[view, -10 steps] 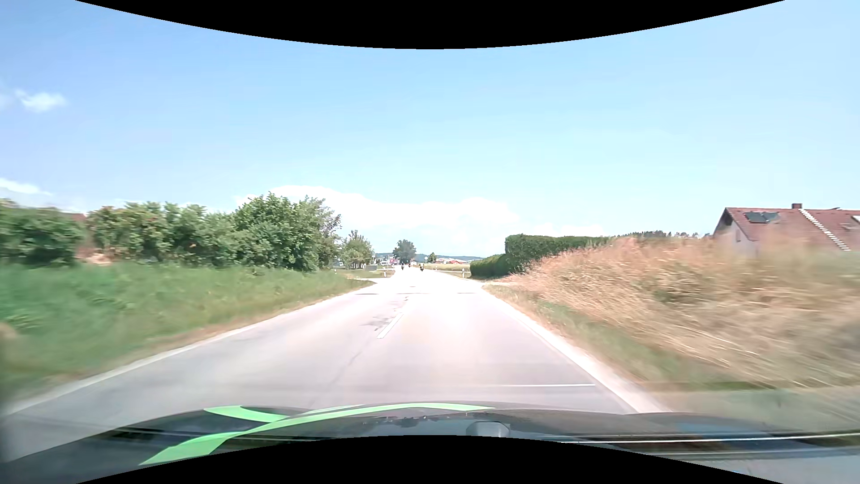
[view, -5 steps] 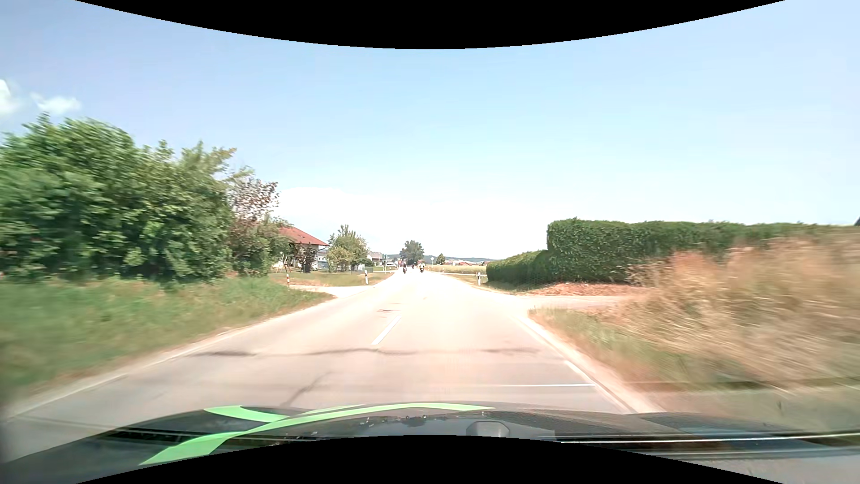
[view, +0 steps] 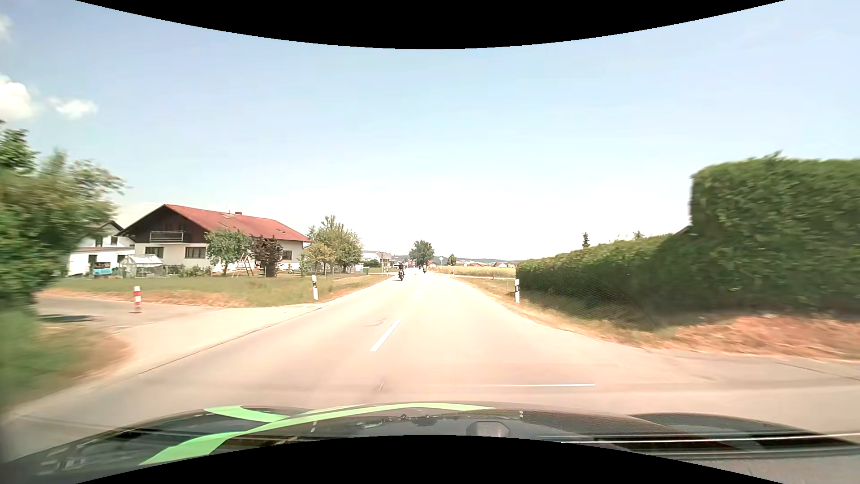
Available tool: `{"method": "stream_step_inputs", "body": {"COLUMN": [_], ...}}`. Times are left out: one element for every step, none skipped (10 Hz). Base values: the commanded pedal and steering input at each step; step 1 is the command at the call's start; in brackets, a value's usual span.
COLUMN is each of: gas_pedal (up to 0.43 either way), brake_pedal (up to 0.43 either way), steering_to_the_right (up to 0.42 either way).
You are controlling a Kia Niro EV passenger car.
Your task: Follow the waypoints while adhering to traffic rules and regulations
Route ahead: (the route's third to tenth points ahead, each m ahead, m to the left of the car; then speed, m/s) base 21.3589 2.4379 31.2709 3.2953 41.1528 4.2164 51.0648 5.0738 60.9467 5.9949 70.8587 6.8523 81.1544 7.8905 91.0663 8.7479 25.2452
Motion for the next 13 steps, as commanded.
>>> {"method": "stream_step_inputs", "body": {"gas_pedal": [0.287,0.280,0.240,0.228,0.228,0.220,0.197,0.189,0.177,0.177,0.177,0.150,0.138], "brake_pedal": [0.000,0.000,0.000,0.000,0.000,0.000,0.000,0.000,0.000,0.000,0.000,0.000,0.000], "steering_to_the_right": [-0.016,-0.016,-0.016,-0.016,-0.016,-0.015,-0.014,-0.013,-0.012,-0.012,-0.012,-0.012,-0.011]}}
